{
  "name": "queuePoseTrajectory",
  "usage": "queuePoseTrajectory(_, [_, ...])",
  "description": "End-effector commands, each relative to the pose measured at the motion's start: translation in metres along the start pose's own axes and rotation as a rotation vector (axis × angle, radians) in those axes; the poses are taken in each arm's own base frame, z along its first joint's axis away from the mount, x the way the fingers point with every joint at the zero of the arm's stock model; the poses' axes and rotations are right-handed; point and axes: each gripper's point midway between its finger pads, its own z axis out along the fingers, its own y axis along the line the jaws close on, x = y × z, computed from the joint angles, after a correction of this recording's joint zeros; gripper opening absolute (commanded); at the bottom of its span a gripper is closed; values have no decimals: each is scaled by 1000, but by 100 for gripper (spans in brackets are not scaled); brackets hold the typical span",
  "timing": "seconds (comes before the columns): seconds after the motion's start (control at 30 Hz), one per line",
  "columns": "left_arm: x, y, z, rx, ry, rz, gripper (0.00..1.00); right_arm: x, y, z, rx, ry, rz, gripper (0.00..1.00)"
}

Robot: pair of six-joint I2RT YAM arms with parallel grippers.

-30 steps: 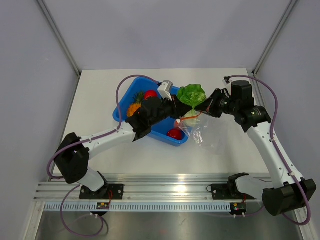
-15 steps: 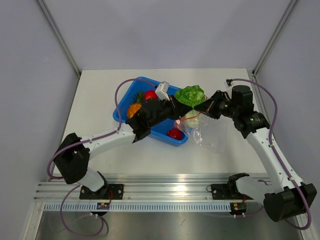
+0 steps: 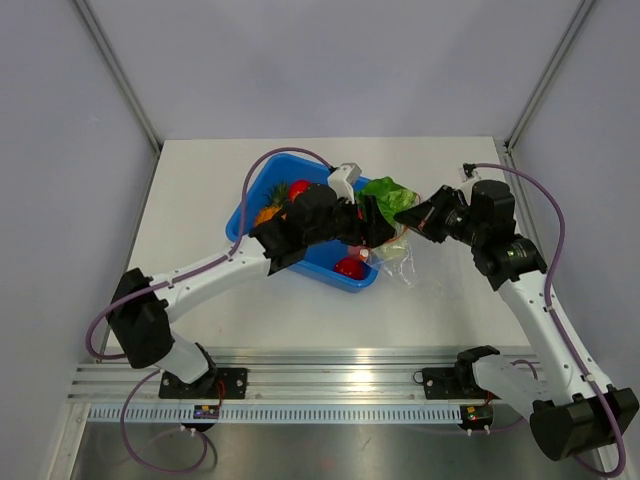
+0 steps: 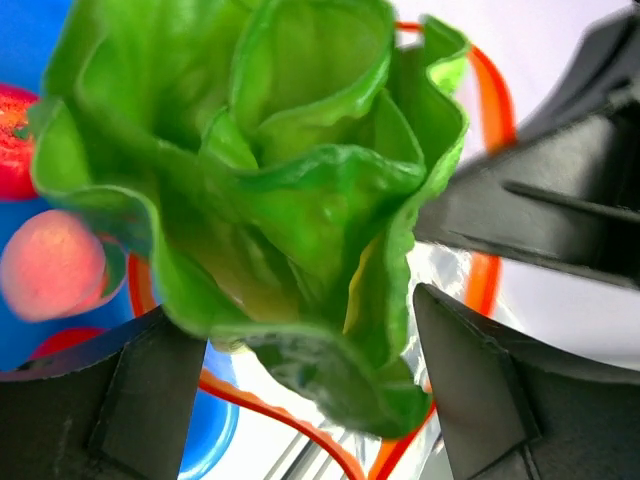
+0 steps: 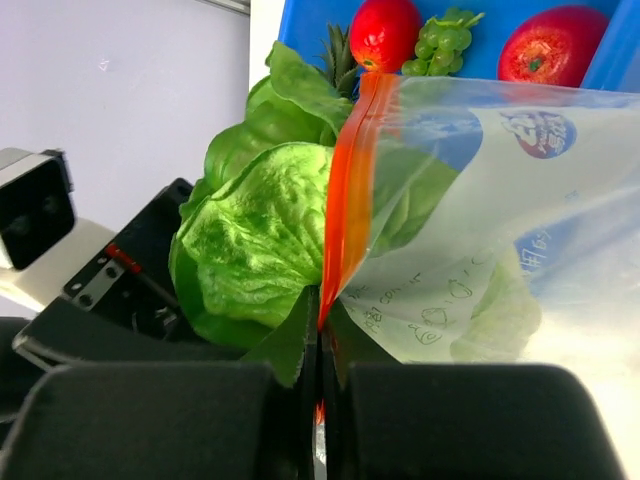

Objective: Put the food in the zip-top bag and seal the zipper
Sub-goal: Place the fake vegetable in the zipper food storage bag, then adjust the zipper on the food storage bag.

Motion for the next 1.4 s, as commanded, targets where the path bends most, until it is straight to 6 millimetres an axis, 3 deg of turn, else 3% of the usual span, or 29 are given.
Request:
queuePoseTrajectory(0.0, [-8, -31, -19, 76, 46, 127, 84, -14, 11, -2, -50, -71, -34, 0])
queuePoseTrajectory(0.23, [-12, -31, -46, 56, 48, 197, 82, -19, 21, 3, -101, -83, -26, 0])
queuePoseTrajectory(0.3, [-11, -29, -55, 41, 56, 215, 87, -19, 20, 5, -104, -86, -23, 0])
queuePoseTrajectory(0.37, [-9, -25, -59, 25, 58, 232, 99, -20, 22, 6, -118, -93, -17, 0])
queuePoseTrajectory(0.6, [-5, -17, -75, 9, 41, 242, 98, -22, 28, 11, -145, -76, 2, 0])
queuePoseTrajectory(0.67, [-5, -15, -81, -5, 26, 240, 94, -23, 30, 11, -151, -78, 0, 0])
queuePoseTrajectory(0.77, [-2, -4, -86, -35, 12, 223, 77, -25, 34, 11, -159, -78, -2, 0])
queuePoseTrajectory(0.93, [-1, 15, -90, -78, -13, 156, 41, -25, 42, 12, -194, -66, 16, 0])
queuePoseTrajectory(1.0, [-2, 23, -92, -93, -19, 128, 40, -26, 47, 10, -216, -63, 21, 0])
queuePoseTrajectory(1.23, [13, 75, -86, -121, 30, -96, 45, -31, 65, 10, -290, -57, 18, 0])
queuePoseTrajectory(1.3, [13, 77, -82, -107, 40, -110, 60, -31, 67, 13, -304, -46, 26, 0])
queuePoseTrajectory(1.37, [15, 85, -76, -131, 52, -113, 67, -29, 68, 14, -318, -35, 29, 0])
